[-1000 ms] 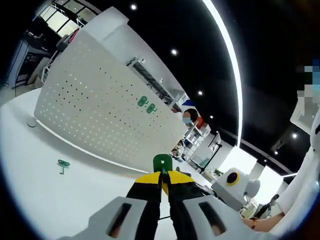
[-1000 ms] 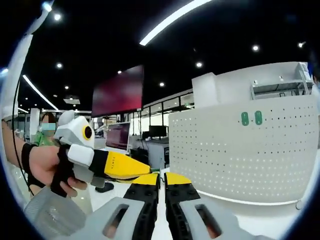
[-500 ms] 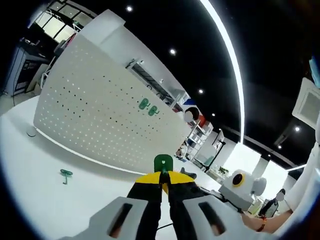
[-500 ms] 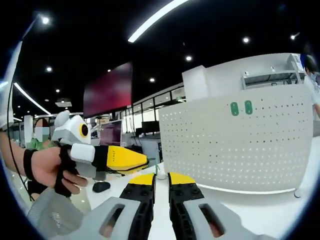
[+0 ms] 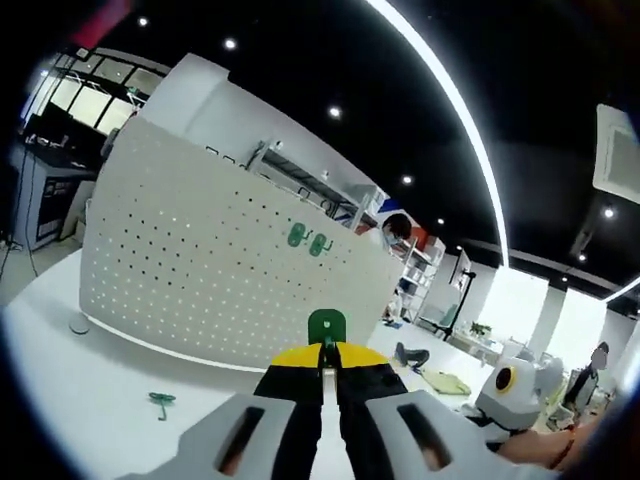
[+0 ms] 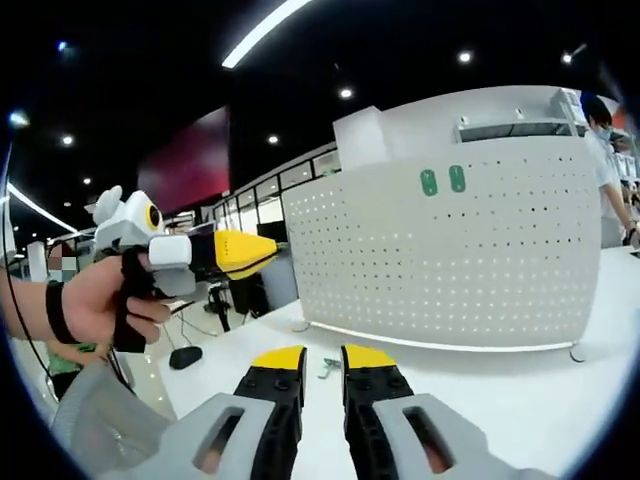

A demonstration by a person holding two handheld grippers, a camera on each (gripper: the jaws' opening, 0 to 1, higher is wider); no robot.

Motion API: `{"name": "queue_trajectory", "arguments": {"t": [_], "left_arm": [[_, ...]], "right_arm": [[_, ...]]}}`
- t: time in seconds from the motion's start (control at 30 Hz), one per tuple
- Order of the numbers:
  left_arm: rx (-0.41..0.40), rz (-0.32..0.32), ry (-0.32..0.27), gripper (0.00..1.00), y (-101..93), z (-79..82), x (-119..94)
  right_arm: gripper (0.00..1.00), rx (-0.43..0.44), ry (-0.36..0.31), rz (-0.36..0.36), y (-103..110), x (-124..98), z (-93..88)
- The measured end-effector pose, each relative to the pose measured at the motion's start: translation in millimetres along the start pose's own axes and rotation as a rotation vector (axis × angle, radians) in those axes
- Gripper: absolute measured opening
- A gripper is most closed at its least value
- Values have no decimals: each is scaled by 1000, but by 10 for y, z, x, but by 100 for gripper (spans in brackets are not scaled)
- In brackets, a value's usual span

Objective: Insert the hook assembly into the mounting plate slot until the hook locks in place.

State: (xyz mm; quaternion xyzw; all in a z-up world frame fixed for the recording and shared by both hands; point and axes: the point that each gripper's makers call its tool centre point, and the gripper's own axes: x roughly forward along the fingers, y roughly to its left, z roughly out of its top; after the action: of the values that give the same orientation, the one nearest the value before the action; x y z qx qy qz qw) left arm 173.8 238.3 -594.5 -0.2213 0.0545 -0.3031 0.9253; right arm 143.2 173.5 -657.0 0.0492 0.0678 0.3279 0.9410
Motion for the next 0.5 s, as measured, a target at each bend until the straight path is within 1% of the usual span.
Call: {"name": "queue_trajectory", "arguments": {"t": [0.07, 0.1, 0.17, 0.2, 0.3, 0.43, 0.5], "left_arm": [[6, 6, -4, 3, 33, 28, 32], [24, 21, -4, 3, 63, 46, 45], [41, 29, -7, 3, 85, 82, 75], [49, 34, -8, 3, 97, 96, 86], [91, 60, -5, 3, 147, 134, 118], [102, 71, -13, 3, 201, 192, 168], [118, 92, -17, 3, 241, 229, 203]], "right_arm": [[15, 7, 5, 3, -1, -5, -11], [16, 7, 15, 4, -4, -3, -32], [16, -20, 54, -11, -35, -21, -99], [17, -19, 48, -10, -30, -22, -92], [19, -8, 60, -1, -26, -40, -130], [20, 2, 72, 20, -9, -62, -168], [21, 7, 74, 38, 11, -69, -192]]}}
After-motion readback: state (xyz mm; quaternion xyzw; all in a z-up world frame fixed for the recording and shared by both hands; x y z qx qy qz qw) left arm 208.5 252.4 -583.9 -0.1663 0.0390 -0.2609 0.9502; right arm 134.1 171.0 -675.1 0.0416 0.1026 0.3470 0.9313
